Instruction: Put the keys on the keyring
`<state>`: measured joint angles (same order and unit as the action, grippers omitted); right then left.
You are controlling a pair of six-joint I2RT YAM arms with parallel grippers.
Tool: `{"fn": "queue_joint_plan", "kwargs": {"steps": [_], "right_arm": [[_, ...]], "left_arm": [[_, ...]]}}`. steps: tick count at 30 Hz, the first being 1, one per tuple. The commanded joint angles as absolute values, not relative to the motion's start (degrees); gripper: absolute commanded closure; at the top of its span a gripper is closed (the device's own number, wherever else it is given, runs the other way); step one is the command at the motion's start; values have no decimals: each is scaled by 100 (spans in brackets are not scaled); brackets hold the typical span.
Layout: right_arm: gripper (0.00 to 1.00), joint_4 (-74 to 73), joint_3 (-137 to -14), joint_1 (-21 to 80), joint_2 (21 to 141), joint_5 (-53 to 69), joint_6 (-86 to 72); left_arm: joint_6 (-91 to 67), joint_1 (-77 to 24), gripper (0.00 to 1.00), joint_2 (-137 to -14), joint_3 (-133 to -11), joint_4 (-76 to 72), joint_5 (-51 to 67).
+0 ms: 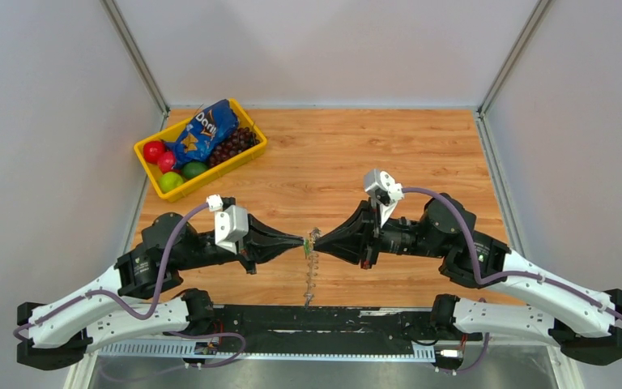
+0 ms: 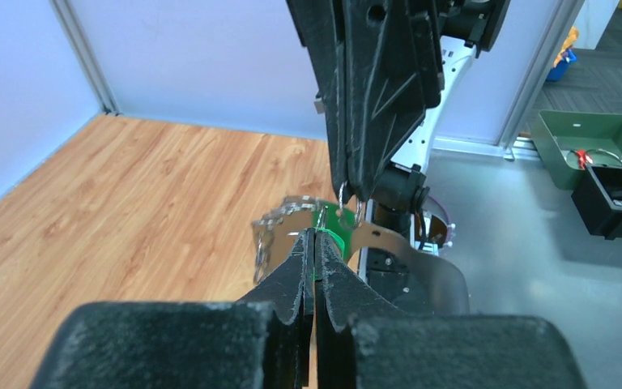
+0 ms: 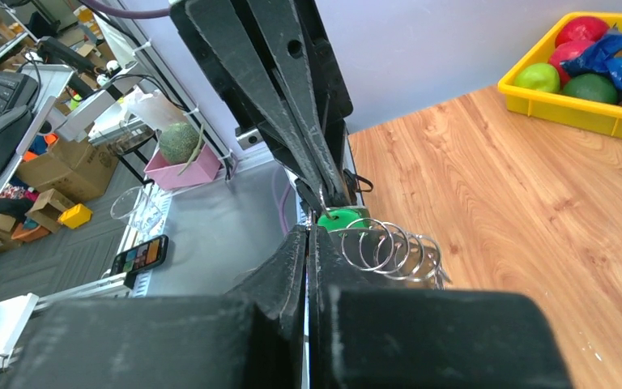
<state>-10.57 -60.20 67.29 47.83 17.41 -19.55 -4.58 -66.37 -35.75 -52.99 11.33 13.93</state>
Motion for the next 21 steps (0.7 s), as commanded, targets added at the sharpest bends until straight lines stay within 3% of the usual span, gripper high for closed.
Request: {"fn": "queue_joint_plan", "kwargs": {"steps": [1, 21], "right_arm": [[100, -491, -6025, 6708, 4823, 1705, -2174], [100, -298, -6068, 6708, 4790, 1367, -2216]], "left_arm": [[-439, -6659, 100, -3529, -5419, 788, 1553], [-398, -6661, 100, -3459, -5394, 817, 1750]]}}
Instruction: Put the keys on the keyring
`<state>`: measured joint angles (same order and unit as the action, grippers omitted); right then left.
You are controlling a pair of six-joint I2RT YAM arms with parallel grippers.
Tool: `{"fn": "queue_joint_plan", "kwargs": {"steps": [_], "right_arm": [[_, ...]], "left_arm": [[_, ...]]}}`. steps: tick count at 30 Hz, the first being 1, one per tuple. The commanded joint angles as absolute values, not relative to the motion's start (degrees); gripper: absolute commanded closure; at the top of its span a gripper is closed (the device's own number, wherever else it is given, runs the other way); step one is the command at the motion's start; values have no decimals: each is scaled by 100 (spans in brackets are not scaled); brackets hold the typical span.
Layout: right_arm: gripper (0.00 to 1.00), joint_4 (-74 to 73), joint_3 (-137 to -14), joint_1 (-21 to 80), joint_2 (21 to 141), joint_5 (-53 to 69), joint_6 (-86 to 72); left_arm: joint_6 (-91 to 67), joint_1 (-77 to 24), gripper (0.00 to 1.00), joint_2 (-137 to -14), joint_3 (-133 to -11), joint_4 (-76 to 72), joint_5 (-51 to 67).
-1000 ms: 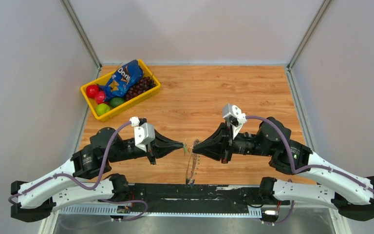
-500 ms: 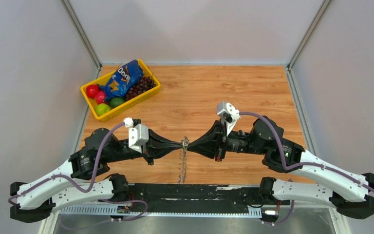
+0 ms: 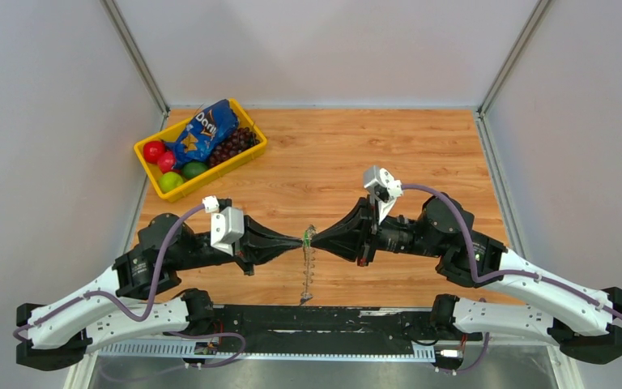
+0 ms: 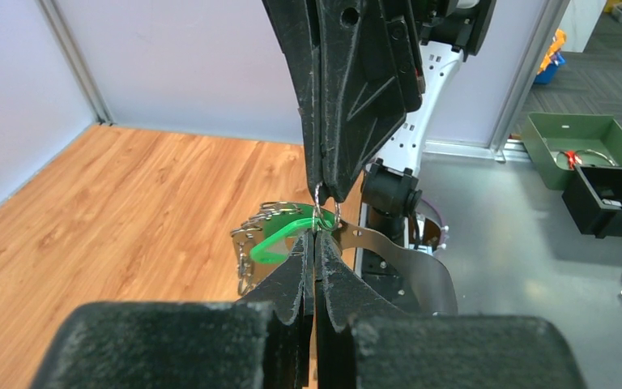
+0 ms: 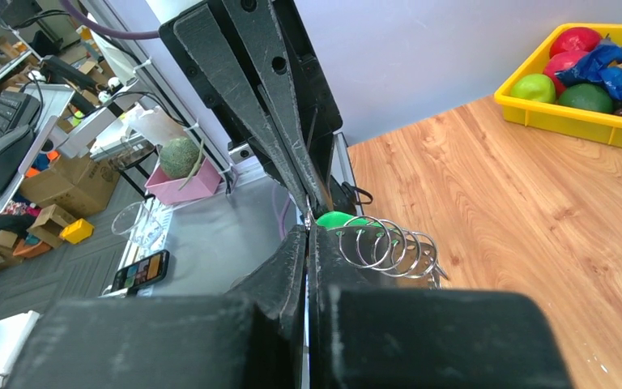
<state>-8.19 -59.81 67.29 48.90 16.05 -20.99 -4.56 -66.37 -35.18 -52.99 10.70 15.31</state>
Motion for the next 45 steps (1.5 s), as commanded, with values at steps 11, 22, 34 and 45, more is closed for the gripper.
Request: {"fn": "queue_joint_plan", "kwargs": {"steps": [11, 22, 34, 45], "right_arm": [[100, -79, -5965, 6708, 4739, 1191, -2358], [100, 208, -5829, 6705, 4677, 1045, -2312], [100, 1645, -5115, 6706, 4459, 1215, -2247], [100, 2497, -4727, 6706, 4507, 1174, -2340]], "left_arm": [[-412, -6662, 100, -3437, -5327, 753, 1850], [-424, -6660, 100, -3436, -5297, 716, 1923], [-439, -6658, 100, -3514, -5276, 666, 1883], [-410, -6662, 74, -3612, -5232, 589, 1947]]}}
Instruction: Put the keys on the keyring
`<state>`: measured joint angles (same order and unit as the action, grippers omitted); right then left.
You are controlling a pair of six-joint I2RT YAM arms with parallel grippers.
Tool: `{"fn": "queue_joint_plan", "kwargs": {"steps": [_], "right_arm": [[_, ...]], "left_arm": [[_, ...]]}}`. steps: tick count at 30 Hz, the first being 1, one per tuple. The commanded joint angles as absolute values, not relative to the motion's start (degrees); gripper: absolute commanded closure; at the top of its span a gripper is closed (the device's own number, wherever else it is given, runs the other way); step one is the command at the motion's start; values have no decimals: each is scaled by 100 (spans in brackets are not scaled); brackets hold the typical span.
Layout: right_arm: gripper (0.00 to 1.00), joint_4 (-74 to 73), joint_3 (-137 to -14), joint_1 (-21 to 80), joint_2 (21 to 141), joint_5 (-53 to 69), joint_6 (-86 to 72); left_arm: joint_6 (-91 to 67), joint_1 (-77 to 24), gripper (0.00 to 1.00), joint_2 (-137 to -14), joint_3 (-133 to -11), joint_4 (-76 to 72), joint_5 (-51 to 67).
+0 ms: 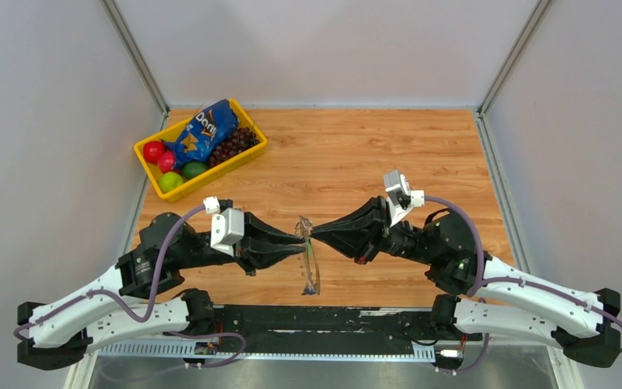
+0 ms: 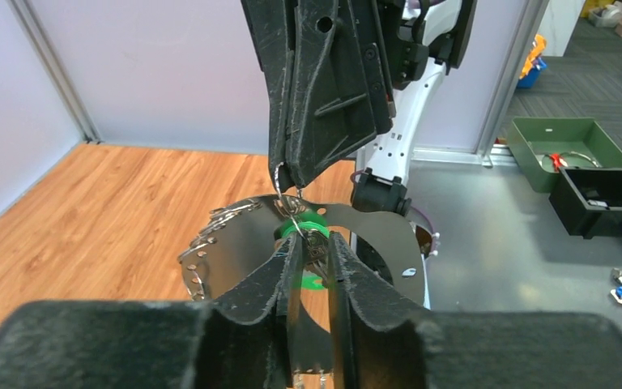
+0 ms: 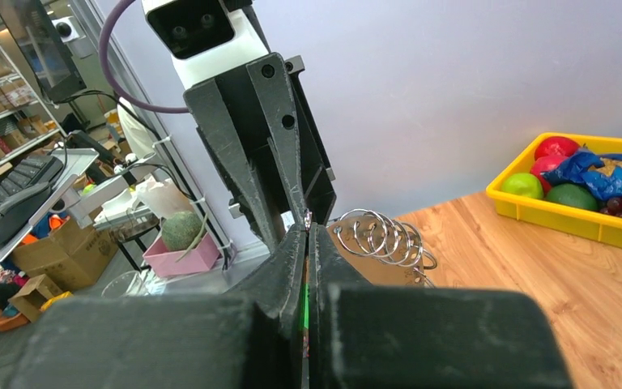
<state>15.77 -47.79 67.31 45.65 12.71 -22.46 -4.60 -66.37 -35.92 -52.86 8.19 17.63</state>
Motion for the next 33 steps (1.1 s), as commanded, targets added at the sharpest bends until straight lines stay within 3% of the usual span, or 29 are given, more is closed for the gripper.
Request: {"fn": "queue_joint_plan", "kwargs": {"steps": [1, 7, 11, 22, 33], "right_arm": [[100, 2561, -4702, 6706, 4516, 1165, -2326], [100, 2893, -4617, 6712, 4664, 1155, -2285], [100, 3054, -4589, 6706, 4713, 1242, -2277], [100, 2884, -4590, 6706, 4536, 1591, -2013], [100, 2804, -4643, 6706, 4407, 1796, -1638]], "left_arm": [[-406, -6662, 69, -3608, -5231, 585, 1981], [-368, -6662, 48, -3556, -5204, 570, 2018], [-316, -6662, 43, -3522, -5194, 642, 1856], [-274, -6661, 36, -3260, -5384, 914, 1198], [-748, -6662, 33, -3021, -5283, 171, 1678]]}}
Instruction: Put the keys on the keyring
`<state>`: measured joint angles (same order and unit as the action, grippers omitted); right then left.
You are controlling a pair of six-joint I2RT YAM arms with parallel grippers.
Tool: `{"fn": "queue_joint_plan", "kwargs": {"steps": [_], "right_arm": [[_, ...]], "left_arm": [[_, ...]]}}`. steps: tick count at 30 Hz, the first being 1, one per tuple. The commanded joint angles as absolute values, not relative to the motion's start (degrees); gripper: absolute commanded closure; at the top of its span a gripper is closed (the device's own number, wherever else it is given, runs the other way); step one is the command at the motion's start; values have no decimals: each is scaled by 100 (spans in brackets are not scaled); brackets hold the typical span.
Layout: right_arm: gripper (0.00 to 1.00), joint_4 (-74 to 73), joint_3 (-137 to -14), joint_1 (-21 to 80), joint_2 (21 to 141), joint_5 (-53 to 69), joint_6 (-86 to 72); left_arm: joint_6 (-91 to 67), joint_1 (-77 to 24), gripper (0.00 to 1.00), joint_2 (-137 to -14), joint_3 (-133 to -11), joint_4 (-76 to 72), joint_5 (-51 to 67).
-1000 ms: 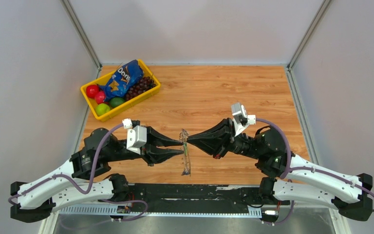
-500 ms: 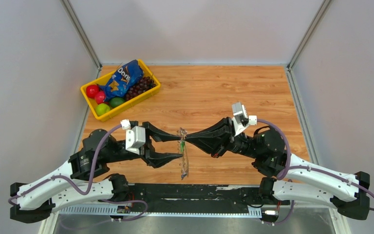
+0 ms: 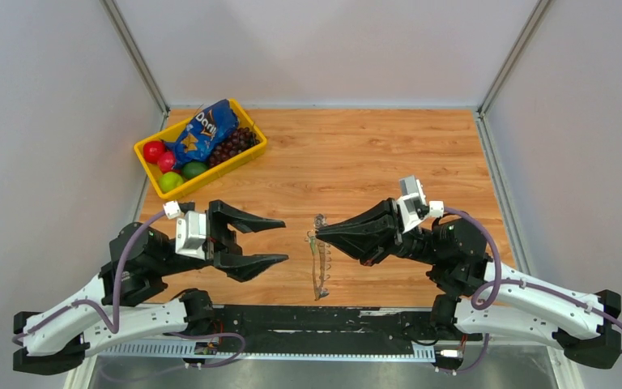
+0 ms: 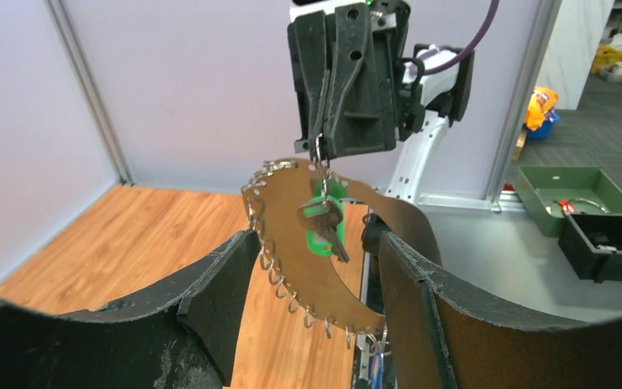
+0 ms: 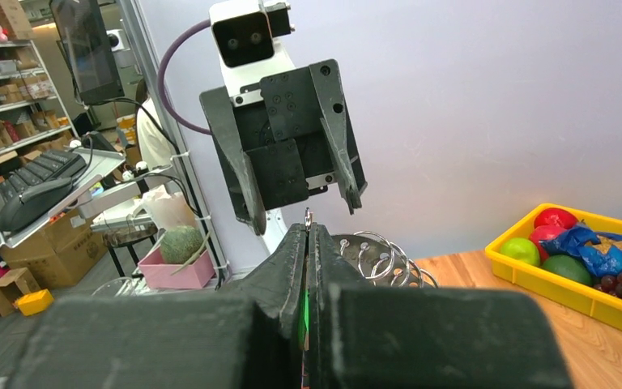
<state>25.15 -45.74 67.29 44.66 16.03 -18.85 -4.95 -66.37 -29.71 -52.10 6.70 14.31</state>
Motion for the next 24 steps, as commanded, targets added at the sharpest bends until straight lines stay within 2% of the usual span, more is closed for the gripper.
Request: {"fn": "queue_joint_plan", "kwargs": {"steps": [1, 7, 12, 21, 24], "right_arm": [[100, 2816, -4660, 6707, 4409, 1821, -1582], [100, 2949, -4685, 6708, 4418, 1925, -1302], [100, 3100, -4691, 6714, 4454, 2100, -1194], [100, 3268, -4755, 6735, 4579, 2186, -986], [100, 3424, -4712, 6757, 4581, 2163, -956]], "left_arm": [[-822, -6662, 33, -3069, -5282, 125, 1707], [-1087, -6662, 35, -3325, -5306, -322, 1857], [-1160, -6662, 44, -3411, -5327, -406, 1891], [-1294, -6659, 49, -3555, -5382, -560, 2008], [-1307, -6662, 54, -3599, -5404, -523, 2027]]}}
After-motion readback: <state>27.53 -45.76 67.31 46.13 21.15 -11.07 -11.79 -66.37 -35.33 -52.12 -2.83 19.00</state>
